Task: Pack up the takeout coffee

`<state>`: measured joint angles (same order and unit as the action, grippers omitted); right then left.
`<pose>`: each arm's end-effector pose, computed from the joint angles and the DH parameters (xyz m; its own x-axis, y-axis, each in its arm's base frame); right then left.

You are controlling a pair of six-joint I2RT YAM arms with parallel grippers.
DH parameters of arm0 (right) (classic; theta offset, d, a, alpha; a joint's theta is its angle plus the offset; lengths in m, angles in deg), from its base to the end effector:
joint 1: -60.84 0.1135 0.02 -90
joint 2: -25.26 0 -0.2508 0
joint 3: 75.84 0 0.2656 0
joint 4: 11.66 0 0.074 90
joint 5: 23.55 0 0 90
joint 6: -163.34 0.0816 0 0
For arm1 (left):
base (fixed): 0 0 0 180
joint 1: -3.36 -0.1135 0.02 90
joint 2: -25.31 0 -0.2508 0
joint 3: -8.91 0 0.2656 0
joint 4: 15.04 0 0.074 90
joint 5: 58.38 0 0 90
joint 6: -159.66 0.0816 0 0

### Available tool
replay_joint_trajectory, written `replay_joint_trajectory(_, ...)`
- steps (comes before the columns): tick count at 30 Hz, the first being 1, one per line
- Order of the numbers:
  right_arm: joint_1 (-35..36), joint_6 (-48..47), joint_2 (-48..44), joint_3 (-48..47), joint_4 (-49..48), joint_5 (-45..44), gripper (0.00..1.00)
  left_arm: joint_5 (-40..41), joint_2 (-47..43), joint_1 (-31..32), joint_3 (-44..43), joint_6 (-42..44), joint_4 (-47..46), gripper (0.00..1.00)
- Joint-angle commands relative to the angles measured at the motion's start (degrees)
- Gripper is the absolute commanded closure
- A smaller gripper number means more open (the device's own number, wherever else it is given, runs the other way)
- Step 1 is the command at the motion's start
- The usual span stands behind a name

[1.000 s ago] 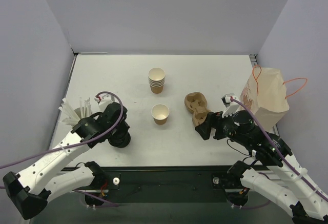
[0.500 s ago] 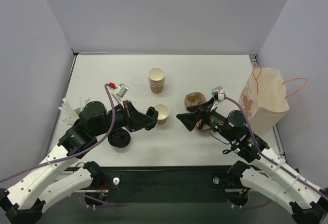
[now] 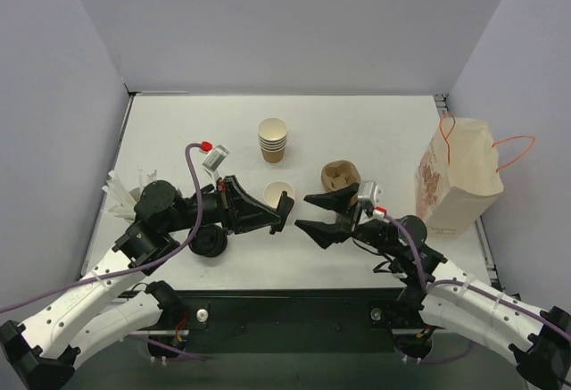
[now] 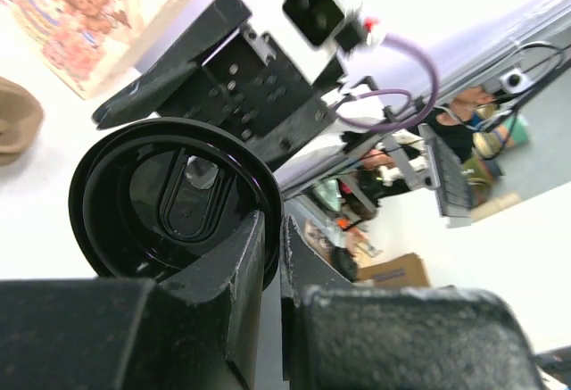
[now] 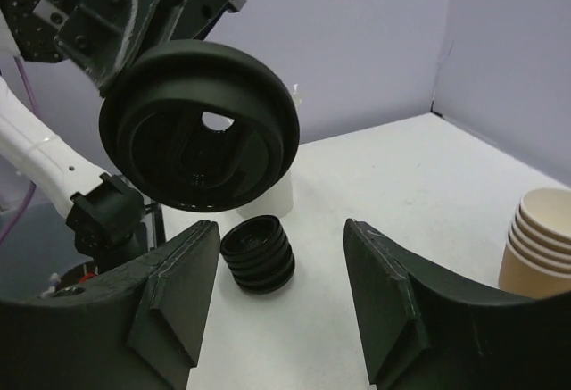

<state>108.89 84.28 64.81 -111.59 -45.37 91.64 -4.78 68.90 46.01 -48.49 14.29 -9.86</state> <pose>0.1211 0.1867 0.3293 0.1527 0.4268 -0.8913 -0.9662 0.2541 -0.0439 0.1396 -0.1944 0.3708 -0.7411 -0.2178 -0.6351 0.6459 0.0269 -0.7629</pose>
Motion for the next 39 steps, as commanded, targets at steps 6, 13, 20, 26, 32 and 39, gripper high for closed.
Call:
replay_joint_trajectory(6, 8.97, -31.03, -3.95, -0.77, -6.42, -4.61, 0.44, -2.97, 2.11, -0.2, -0.66, -5.62, -2.59, 0.96)
replay_joint_trajectory(13, 12.5, -37.13, -4.75, -0.95, -3.33, -9.46, 0.47, -2.27, 2.37, -0.2, 1.27, -6.32, -2.05, 0.98)
replay_joint_trajectory(20, 13.91, -39.15, -3.6, -2.0, -2.63, -10.43, 0.53, -3.23, 3.16, -0.2, 3.03, -7.99, -4.34, 0.98)
replay_joint_trajectory(26, 15.14, -41.52, -2.02, -2.96, -0.35, -11.13, 0.62, -3.94, 3.52, -0.29, 3.64, -9.4, -6.53, 0.99)
replay_joint_trajectory(32, 15.93, -43.37, -1.23, -2.97, 0.53, -12.09, 0.64, -4.38, 3.43, -0.2, 3.91, -10.19, -7.06, 0.99)
replay_joint_trajectory(39, 16.46, -44.51, -1.05, -3.32, 0.53, -12.71, 0.75, -4.99, 3.69, -0.2, 4.26, -10.98, -7.68, 0.99)
